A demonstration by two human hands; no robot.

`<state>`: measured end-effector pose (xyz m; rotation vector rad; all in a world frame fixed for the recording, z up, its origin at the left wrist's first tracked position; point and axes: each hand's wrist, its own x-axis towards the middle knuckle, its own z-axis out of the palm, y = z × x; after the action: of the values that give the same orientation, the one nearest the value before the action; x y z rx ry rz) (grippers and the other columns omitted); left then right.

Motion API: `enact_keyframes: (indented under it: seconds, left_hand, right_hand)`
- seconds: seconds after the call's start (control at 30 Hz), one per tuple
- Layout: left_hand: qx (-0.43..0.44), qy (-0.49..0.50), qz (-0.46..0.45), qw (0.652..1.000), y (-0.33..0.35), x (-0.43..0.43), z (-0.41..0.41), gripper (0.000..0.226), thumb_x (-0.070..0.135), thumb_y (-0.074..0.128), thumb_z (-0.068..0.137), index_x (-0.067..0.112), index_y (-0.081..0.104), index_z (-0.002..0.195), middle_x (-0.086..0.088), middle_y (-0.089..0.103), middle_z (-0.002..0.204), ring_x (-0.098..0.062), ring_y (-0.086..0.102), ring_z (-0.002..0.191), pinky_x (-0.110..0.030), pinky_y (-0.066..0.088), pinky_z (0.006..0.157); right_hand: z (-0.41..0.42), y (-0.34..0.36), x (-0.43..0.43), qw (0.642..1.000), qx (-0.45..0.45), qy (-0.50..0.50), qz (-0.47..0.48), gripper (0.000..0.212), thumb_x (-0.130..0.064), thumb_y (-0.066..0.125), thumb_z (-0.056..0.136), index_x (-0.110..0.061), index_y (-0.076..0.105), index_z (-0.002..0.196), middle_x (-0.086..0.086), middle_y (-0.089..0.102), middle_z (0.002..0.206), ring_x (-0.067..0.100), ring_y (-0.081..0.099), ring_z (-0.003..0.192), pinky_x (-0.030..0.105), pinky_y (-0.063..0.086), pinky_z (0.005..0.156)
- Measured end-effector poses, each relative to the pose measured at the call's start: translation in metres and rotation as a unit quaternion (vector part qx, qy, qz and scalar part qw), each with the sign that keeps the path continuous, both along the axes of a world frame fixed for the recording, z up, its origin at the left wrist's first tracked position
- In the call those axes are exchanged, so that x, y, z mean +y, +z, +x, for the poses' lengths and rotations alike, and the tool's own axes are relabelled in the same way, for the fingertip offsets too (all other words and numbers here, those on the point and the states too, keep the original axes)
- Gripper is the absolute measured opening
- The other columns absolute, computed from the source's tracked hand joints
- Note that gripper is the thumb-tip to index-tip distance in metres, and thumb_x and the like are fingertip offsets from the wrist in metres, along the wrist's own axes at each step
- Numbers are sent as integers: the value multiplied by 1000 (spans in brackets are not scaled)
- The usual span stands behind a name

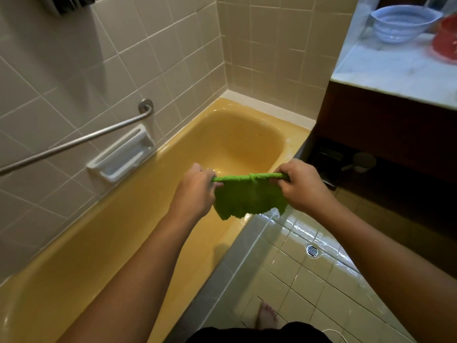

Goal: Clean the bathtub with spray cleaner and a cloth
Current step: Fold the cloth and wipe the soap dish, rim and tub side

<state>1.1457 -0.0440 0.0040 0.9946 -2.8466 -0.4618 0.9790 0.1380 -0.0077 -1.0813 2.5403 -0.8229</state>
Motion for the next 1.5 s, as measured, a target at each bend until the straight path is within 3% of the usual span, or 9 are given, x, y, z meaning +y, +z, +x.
enact_keyframes:
  seconds: [0.2, 0.5, 0.63, 0.93, 1.03, 1.13, 1.23, 1.43, 1.5]
  left_hand:
    - [48, -25, 12, 998, 15, -16, 4, 25, 33, 55, 105, 14, 69, 98, 1, 63, 99, -23, 59, 89, -41, 51, 74]
    - [217, 71, 134, 964, 25, 21, 2, 20, 41, 56, 104, 27, 69, 97, 8, 66, 77, -8, 58, 68, -35, 46, 58]
    - [233, 69, 123, 962, 20, 59, -11, 21, 43, 59, 103, 25, 67, 95, 8, 63, 79, -9, 58, 71, -26, 41, 60]
    - [243, -49, 228, 942, 26, 91, -39, 23, 27, 55, 102, 24, 77, 109, 11, 69, 95, -5, 62, 91, -18, 48, 78]
    - [164, -99, 365, 911, 29, 88, -47, 47, 22, 44, 93, 23, 70, 132, 10, 64, 121, -1, 60, 109, -24, 53, 96]
    - [238, -53, 387, 889, 29, 81, -52, 48, -3, 48, 88, 21, 75, 119, 3, 67, 114, -8, 65, 100, -28, 60, 80]
    - [287, -7, 381, 879, 20, 64, -56, 36, 16, 67, 91, 33, 65, 122, 2, 65, 120, -8, 63, 110, -29, 56, 86]
    - [244, -88, 561, 786, 10, 71, -85, 68, 14, 69, 98, 31, 33, 153, -9, 71, 129, -24, 68, 121, -42, 59, 96]
    - [277, -33, 542, 793, 4, 78, -98, 62, 14, 69, 99, 44, 39, 144, -7, 74, 122, -26, 73, 110, -49, 62, 88]
  right_hand:
    - [-19, 4, 4, 997, 10, 16, -71, 19, -25, 67, 100, -13, 79, 107, -5, 55, 116, 17, 43, 112, 34, 46, 97]
    - [-4, -3, 10, 975, -129, -61, -170, 21, -39, 63, 102, -26, 79, 105, -10, 75, 87, 7, 70, 83, 29, 59, 68]
    - [20, -2, 6, 964, -193, -50, -178, 24, -39, 61, 102, -24, 79, 98, -3, 76, 83, 16, 74, 81, 47, 64, 73]
    - [22, 12, 20, 838, -461, -29, -291, 52, -55, 48, 103, -12, 76, 108, 27, 70, 110, 28, 69, 100, 46, 53, 100]
    - [11, 4, 29, 835, -451, -7, -317, 30, -38, 65, 97, -18, 73, 118, 20, 71, 119, 32, 67, 115, 45, 53, 104]
    - [0, 6, 30, 818, -466, -44, -335, 24, -16, 58, 101, -12, 68, 122, 21, 72, 116, 32, 69, 108, 47, 54, 100]
    - [-15, 19, 29, 810, -473, -71, -338, 24, -8, 51, 105, -13, 66, 124, 17, 75, 111, 32, 72, 103, 42, 61, 89]
    - [-51, 32, 36, 727, -564, -97, -379, 61, -53, 52, 99, -14, 53, 147, 17, 66, 137, 34, 64, 127, 53, 52, 105]
    - [-47, 14, 41, 776, -523, -115, -334, 71, -71, 48, 94, -27, 48, 150, 7, 63, 142, 28, 62, 129, 54, 47, 111]
